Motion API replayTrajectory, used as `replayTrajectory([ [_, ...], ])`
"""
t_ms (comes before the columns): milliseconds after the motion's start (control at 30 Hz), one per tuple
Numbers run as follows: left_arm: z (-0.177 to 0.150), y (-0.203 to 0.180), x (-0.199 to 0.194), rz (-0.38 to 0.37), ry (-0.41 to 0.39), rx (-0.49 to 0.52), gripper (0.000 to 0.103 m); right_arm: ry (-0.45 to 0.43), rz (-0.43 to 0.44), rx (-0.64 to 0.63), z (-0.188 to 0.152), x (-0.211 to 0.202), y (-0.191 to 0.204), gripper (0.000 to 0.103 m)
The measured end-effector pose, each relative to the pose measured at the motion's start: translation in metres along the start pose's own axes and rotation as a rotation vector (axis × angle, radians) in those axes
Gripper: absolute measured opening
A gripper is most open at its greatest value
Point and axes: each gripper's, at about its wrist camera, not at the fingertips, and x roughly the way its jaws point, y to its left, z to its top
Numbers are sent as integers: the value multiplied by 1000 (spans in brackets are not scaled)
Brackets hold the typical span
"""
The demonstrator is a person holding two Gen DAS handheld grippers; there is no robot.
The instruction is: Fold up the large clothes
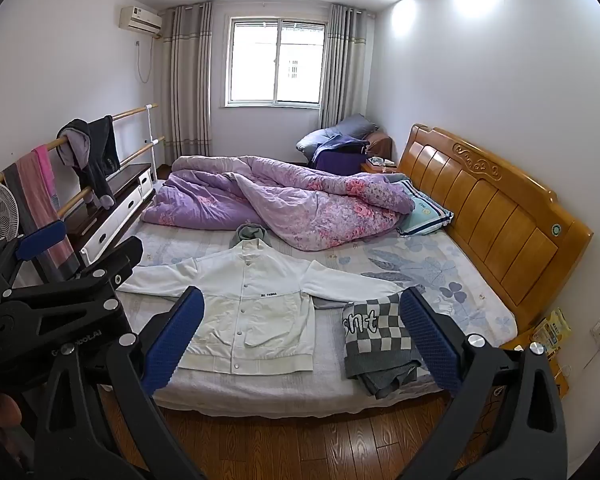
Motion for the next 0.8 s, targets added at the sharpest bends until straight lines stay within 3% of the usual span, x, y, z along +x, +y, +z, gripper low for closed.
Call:
replayTrajectory([
  [800, 0, 0, 0, -3, 4, -4, 98, 0, 2, 1, 0, 1, 2, 95],
])
